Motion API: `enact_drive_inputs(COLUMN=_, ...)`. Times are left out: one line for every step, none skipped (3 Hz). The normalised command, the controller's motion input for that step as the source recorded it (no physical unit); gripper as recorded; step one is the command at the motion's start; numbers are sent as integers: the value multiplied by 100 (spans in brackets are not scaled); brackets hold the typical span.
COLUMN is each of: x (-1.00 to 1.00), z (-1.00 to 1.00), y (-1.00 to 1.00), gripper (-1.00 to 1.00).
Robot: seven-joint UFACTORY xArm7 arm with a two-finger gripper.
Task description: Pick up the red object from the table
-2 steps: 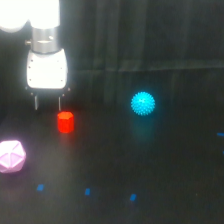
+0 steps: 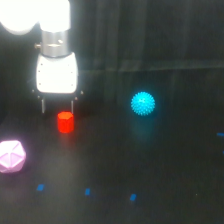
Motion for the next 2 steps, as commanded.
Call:
enact_drive_inputs(x=55, z=-19, y=-95, gripper=96)
enact_drive_inputs(x=-19, z=-100, y=-21, gripper=38)
